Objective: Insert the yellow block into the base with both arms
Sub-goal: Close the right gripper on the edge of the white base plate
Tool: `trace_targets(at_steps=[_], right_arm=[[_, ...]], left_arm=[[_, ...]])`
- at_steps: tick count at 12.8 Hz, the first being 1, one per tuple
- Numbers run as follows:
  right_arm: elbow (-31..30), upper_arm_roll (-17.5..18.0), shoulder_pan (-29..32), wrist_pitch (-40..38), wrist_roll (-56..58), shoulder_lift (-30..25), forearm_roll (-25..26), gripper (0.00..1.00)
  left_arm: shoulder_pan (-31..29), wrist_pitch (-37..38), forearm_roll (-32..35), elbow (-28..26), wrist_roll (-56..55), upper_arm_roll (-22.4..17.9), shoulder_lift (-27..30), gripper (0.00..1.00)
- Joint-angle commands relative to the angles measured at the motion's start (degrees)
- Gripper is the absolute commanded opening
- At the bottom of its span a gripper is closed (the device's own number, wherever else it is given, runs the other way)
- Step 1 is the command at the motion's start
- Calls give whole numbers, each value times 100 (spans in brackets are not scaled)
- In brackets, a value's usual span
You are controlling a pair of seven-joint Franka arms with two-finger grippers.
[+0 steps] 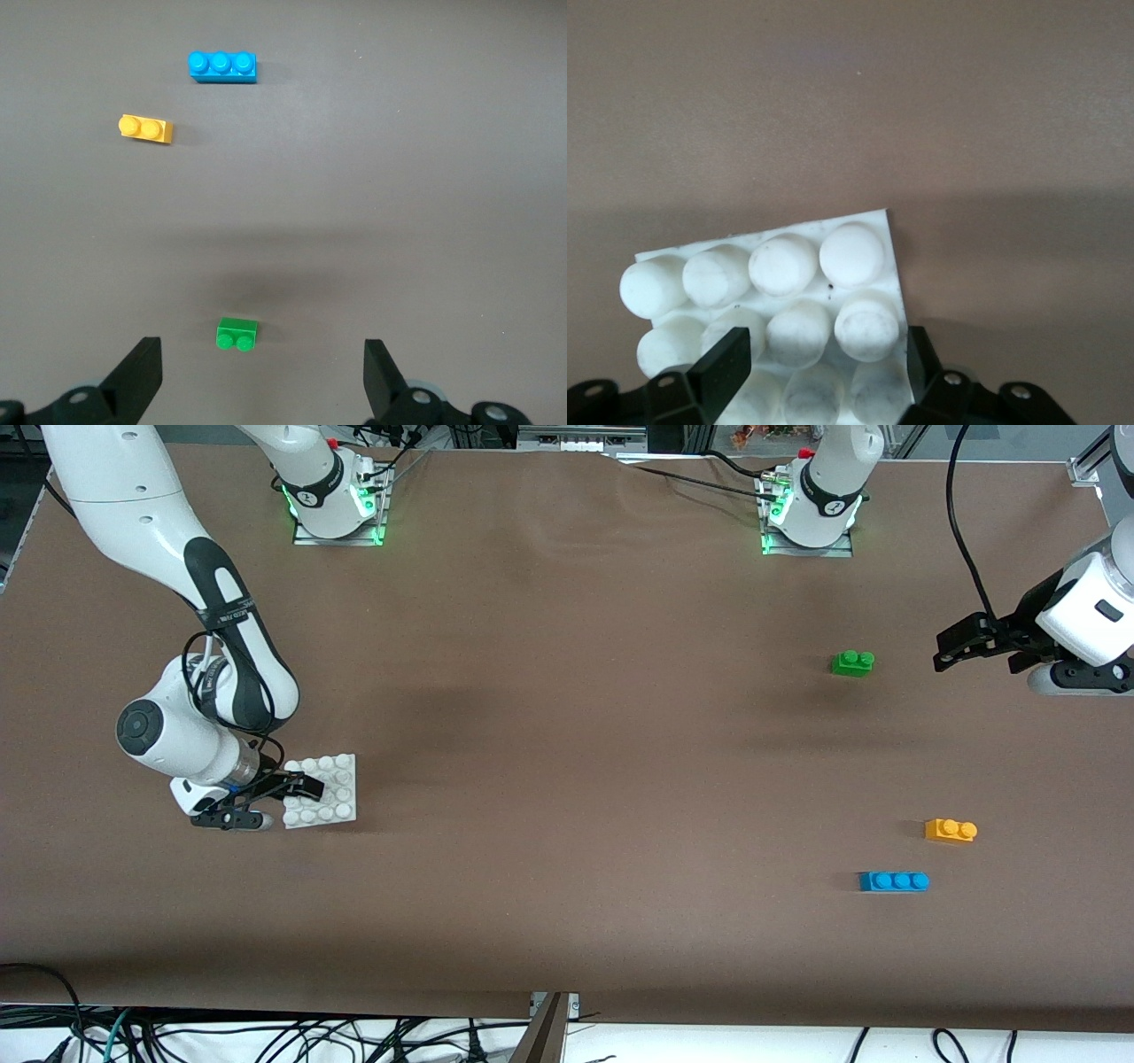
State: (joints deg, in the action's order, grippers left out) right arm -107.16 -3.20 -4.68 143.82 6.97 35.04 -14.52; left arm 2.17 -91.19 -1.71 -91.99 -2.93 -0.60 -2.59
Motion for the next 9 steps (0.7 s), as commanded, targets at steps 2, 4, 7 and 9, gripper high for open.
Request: trace_targets(at_steps=[2,4,7,9], right_arm=[[37,30,-42,119,278,73,-68,81],[46,30,2,128,437,82,-77,81],[46,4,46,137,639,82,-77,81],[55,-5,46,137,666,91,-77,81]], left_arm=[[-15,84,-31,32,144,-10,31,100],[-15,84,-31,32,144,-10,31,100],[-15,84,-31,32,144,-10,31,100],[-15,84,-31,32,144,-10,31,100]])
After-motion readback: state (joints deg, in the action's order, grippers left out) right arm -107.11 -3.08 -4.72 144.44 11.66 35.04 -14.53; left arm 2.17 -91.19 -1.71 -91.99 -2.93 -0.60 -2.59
